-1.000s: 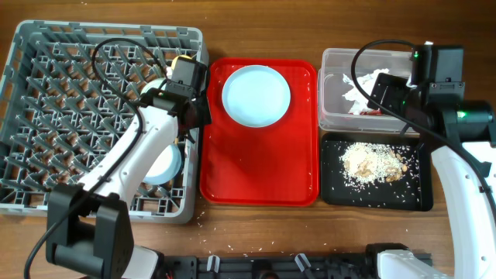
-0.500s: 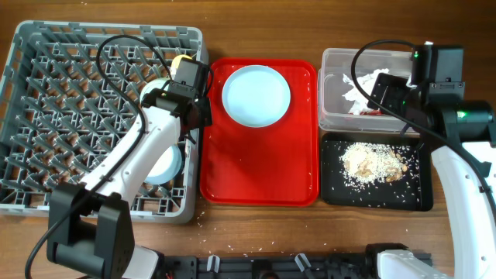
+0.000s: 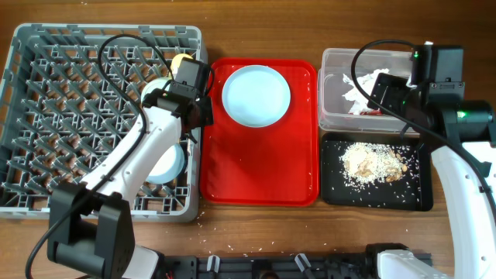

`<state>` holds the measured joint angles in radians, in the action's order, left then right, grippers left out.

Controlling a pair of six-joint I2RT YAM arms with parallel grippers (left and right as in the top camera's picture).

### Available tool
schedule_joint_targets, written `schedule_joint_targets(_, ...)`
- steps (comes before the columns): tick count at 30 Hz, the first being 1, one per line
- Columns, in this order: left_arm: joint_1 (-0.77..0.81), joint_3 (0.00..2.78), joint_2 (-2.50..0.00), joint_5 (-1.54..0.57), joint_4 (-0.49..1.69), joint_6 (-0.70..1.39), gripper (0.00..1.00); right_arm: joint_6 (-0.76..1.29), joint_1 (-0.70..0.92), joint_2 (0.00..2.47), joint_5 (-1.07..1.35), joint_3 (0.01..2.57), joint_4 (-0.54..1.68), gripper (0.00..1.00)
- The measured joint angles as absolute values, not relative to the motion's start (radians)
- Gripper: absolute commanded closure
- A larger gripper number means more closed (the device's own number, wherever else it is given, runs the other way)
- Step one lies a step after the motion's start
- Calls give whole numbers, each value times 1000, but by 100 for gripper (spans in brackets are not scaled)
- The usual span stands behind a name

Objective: Sort waste into correct bins and load items into the dishwasher rack
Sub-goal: 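Reach the left gripper to the blue plate and grasp its rim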

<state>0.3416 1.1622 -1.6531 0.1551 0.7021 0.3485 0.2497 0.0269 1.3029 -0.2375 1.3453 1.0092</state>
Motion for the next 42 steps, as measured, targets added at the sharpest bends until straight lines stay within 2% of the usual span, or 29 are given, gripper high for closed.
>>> schedule_joint_targets(5, 358, 1172, -1651, 179, 737, 361, 60, 250, 27, 1303, -237, 1345, 1010, 0)
schedule_joint_targets(8, 362, 1271, -1588, 162, 743, 364, 60, 250, 27, 1303, -237, 1345, 1010, 0)
schedule_joint_targets(10, 377, 1320, -1502, 107, 704, 391, 69, 250, 27, 1303, -237, 1345, 1009, 0)
schedule_joint_targets(12, 402, 1341, -1460, 68, 691, 420, 96, 250, 27, 1303, -237, 1345, 1009, 0)
schedule_joint_targets(14, 430, 1344, -1496, 47, 673, 442, 96, 250, 27, 1303, -237, 1345, 1009, 0)
schedule_joint_targets(19, 516, 1343, -1826, -21, 454, 476, 96, 250, 27, 1303, -237, 1345, 1010, 0)
schedule_joint_targets(23, 606, 1341, -2018, -51, 366, 480, 92, 250, 27, 1303, -237, 1345, 1010, 0)
schedule_joint_targets(27, 671, 1339, -2058, -73, 376, 481, 93, 250, 27, 1303, -237, 1345, 1009, 0)
schedule_joint_targets(30, 709, 1339, -2058, -211, 405, 481, 92, 250, 27, 1303, -237, 1345, 1009, 0)
schedule_joint_targets(34, 726, 1339, -2057, -400, 421, 482, 75, 250, 27, 1303, -237, 1345, 1009, 0)
schedule_joint_targets(35, 717, 1339, -2055, -414, 423, 481, 65, 250, 27, 1303, -237, 1345, 1009, 0)
schedule_joint_targets(36, 697, 1339, -2047, -420, 424, 482, 61, 250, 27, 1303, -237, 1345, 1009, 0)
schedule_joint_targets(37, 672, 1340, -2033, -421, 426, 476, 53, 250, 27, 1303, -237, 1345, 1010, 0)
schedule_joint_targets(38, 599, 1341, -1980, -426, 429, 481, 43, 250, 27, 1303, -237, 1345, 1009, 0)
schedule_joint_targets(40, 521, 1345, -1909, -425, 442, 481, 43, 250, 27, 1303, -237, 1345, 1009, 0)
schedule_joint_targets(42, 411, 1365, -1814, -414, 496, 481, 48, 250, 27, 1303, -237, 1345, 1009, 0)
